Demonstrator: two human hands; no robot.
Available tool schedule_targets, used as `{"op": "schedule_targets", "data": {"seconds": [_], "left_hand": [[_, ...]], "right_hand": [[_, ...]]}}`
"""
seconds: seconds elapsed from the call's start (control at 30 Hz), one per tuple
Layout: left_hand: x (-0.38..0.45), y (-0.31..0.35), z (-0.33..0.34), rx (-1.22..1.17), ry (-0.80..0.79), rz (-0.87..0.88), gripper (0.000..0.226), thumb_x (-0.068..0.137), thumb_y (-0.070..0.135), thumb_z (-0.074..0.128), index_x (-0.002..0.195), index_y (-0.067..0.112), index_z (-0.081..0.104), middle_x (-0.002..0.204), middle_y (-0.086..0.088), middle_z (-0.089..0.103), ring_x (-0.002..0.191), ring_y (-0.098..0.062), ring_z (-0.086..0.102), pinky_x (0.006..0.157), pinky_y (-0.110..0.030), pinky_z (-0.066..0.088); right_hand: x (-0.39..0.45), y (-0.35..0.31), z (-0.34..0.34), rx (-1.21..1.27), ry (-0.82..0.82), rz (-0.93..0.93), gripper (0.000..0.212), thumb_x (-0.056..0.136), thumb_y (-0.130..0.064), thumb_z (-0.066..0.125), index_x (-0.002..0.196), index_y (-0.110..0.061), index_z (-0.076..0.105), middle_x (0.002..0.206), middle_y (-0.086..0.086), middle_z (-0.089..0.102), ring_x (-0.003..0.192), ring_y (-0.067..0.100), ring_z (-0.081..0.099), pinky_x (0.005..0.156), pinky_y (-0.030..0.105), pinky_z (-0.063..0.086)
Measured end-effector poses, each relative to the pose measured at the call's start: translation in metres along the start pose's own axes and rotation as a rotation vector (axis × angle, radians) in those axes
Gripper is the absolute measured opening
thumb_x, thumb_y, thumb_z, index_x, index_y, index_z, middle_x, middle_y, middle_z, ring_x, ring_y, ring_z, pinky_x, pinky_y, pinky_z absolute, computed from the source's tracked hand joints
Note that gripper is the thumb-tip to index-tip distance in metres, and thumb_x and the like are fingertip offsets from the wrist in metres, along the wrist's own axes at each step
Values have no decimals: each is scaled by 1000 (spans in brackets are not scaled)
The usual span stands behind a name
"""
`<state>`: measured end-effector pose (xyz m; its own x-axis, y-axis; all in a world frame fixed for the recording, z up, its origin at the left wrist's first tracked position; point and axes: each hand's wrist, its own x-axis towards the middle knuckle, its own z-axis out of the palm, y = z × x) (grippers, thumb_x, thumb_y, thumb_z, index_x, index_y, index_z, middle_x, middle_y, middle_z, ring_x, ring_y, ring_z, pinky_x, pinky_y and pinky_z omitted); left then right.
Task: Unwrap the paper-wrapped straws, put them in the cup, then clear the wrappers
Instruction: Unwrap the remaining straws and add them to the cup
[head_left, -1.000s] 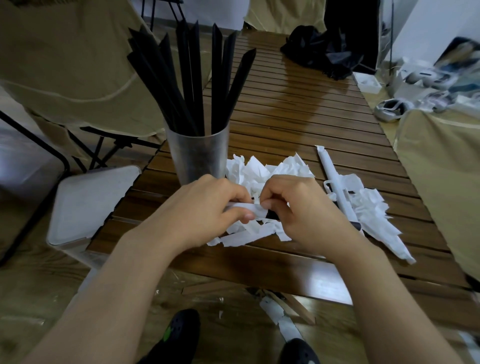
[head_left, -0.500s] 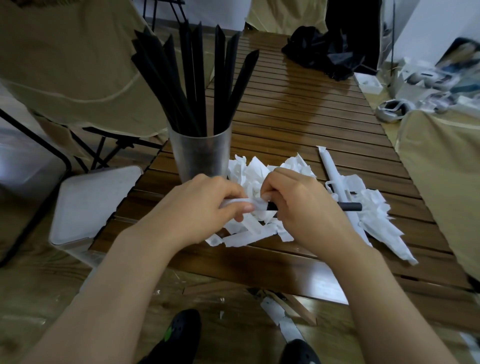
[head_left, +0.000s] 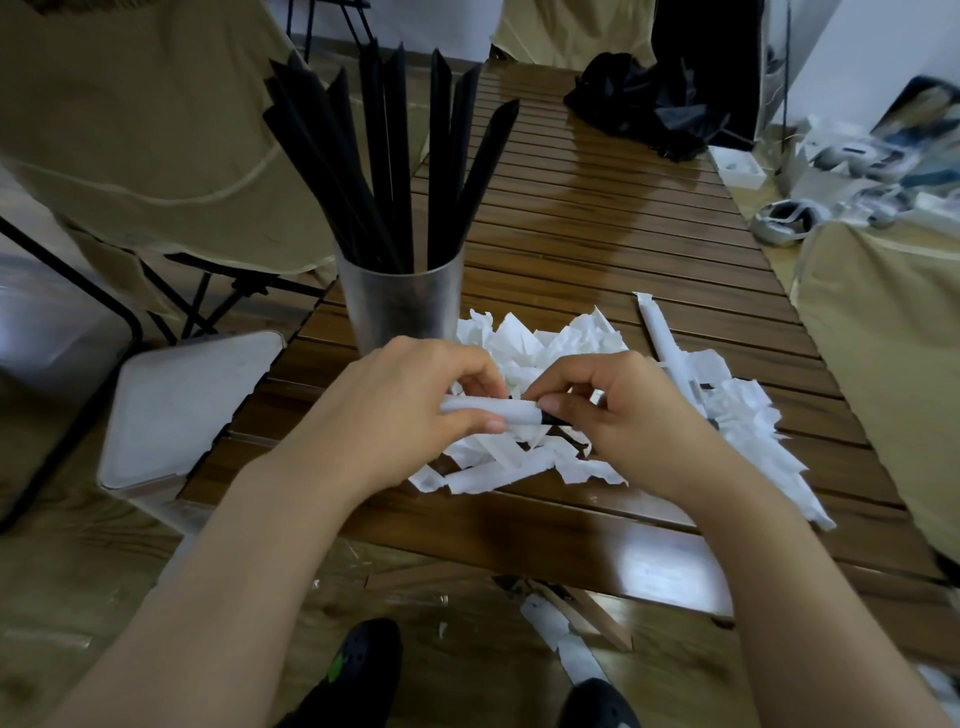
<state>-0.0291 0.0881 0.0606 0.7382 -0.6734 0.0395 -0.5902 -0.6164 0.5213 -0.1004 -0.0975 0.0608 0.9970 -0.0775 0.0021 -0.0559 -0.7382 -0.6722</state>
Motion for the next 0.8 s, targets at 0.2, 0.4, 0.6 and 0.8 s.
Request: {"op": "schedule_targets", "data": {"seconds": [0.2,0.4,0.6,0.8], "left_hand": [[-1,-3,1,29,-57,-17,22,89,45,59,108,39,67,95,14,69,85,-3,62,75,-26,53],[0,-6,-1,18,-67,2,21,87,45,62,106,41,69,95,16,69,87,-2,62,76,-32,55],[0,-4,-1,-29,-99,17,21,87,43,62,107,40,69,99,15,70,90,-4,62,79,-35,55],[0,-5,-3,-47,-99,25,18,88,42,62,104,41,69,92,16,69,86,-3,62,77,-37,55]], "right_hand": [[0,-5,-1,-56,11,-49,23,92,-10,60,91,-29,73,89,-13,67,65,2,53,62,19,47],[-3,-7,-3,-57,10,-90,19,88,-11,65,88,-26,76,81,-18,66,68,-1,57,62,12,42],[-3,-9,1,-103,4,-147,16,90,-14,63,90,-26,75,81,-10,70,71,3,61,67,20,52],[-8,-8,-8,44,-50,-96,22,89,-9,64,88,-28,74,73,-14,69,71,3,64,65,25,56]]}}
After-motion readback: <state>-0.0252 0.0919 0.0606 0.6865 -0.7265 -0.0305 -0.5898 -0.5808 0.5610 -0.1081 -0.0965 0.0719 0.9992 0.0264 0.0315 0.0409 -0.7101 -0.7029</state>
